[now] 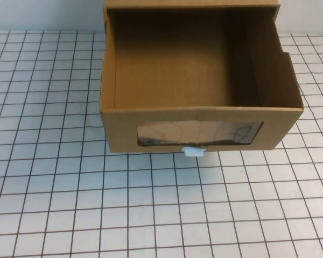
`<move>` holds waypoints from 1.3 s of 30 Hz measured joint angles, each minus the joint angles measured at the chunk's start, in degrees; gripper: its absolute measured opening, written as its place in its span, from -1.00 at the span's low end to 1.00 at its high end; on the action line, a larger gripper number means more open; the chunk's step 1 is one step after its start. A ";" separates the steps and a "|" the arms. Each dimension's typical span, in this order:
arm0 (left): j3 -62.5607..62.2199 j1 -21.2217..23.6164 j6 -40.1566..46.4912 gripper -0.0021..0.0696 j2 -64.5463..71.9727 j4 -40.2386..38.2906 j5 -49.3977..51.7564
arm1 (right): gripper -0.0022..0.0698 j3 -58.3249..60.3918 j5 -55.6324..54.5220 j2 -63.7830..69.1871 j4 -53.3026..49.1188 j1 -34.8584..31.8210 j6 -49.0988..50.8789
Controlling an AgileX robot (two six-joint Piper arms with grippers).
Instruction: Close the shoe box
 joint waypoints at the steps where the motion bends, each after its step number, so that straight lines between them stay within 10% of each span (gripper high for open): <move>1: -2.24 0.00 -0.13 -0.96 0.00 0.00 1.66 | -0.98 -2.73 1.44 0.00 0.00 0.00 0.00; 14: -34.68 0.00 0.22 -0.96 15.41 -0.03 23.98 | -0.98 -39.10 26.95 11.79 0.48 0.00 5.18; 20: -46.66 0.00 0.22 -0.96 27.44 -0.13 44.95 | -0.98 -51.98 56.25 23.81 3.61 0.00 6.62; 39: -48.24 0.00 -2.57 -0.96 47.04 -0.85 60.78 | -0.98 -52.16 91.76 40.04 10.27 0.45 6.62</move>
